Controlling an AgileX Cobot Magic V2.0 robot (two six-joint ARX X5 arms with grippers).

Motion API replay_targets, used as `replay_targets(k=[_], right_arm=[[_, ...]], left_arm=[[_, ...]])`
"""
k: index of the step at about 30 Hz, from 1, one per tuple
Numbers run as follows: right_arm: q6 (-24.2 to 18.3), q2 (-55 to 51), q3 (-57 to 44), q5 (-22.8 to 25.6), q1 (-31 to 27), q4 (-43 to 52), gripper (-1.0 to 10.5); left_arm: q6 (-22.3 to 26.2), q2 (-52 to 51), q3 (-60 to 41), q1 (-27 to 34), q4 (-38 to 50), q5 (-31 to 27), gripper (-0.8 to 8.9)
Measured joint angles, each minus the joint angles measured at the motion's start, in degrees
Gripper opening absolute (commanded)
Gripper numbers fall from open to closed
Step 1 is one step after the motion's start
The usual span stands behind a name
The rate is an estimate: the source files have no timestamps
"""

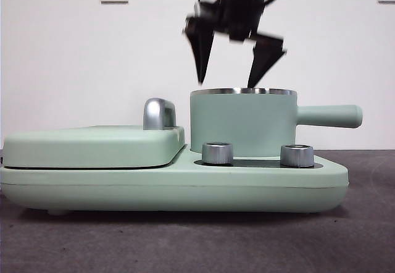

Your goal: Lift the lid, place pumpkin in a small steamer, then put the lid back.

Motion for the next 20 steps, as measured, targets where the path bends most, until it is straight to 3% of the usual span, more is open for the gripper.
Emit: replay_targets(k=[8,13,17,20], right_arm=[[-1.38,-22.95,-10.8,1.75,-0.39,0.0,5.2],[-1.62,-36.61,-24.39,6.43,-0.13,0.0,5.2],[-1.75,-49.46,-36.35,6.58,-0.13,0.02,5.2],[-1.53,-59.23,-44.81,5.14,-0.13,0.42,5.2]], left_arm=[[-0.79,4.37,0.0,-1.84,3.23,0.0,0.14],[-0.77,7.02,0.0,-4.02,7.39,1.42,0.14],[-0.72,10.43,0.0,-5.84,9.99,6.47,0.14],[0.31,13.11,0.0,-7.52,11.78,6.91,0.14]])
